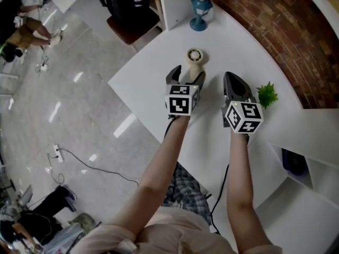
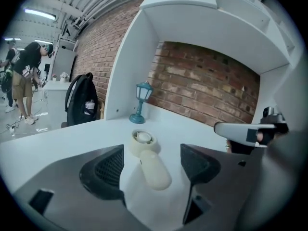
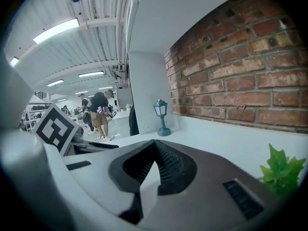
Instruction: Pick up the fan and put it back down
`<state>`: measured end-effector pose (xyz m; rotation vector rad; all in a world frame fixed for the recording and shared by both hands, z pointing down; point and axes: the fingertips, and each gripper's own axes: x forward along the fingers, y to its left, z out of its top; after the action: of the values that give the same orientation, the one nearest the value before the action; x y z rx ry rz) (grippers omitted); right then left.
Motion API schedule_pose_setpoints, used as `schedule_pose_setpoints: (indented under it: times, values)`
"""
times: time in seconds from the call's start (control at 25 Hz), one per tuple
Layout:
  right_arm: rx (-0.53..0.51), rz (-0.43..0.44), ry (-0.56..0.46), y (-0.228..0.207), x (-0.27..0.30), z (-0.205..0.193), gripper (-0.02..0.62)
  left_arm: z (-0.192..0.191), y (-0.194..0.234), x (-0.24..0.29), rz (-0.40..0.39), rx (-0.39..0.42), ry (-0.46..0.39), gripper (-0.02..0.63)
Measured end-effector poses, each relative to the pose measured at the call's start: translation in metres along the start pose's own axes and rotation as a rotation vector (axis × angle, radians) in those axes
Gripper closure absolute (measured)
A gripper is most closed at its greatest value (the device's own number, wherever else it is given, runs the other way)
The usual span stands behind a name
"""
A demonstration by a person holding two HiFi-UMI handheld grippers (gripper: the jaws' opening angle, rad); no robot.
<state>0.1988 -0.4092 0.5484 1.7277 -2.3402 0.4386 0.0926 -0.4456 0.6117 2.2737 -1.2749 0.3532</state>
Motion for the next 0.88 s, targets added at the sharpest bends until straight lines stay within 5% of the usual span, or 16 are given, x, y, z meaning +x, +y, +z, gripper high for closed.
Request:
schedule_pose_setpoints:
  times: [0.68,0.88]
  values:
    - [0.009,-0.001,0.041,-0.011,0.008,-0.02,0.578,-0.039,0.009,0.046,0.253,0.071,0.232,0.253]
    - [0.016,-0.011,0.053,-0.014,0.005,-0.025,0.58,-0.042,0.015,0.046,0.292,0.111,0.255,0.383]
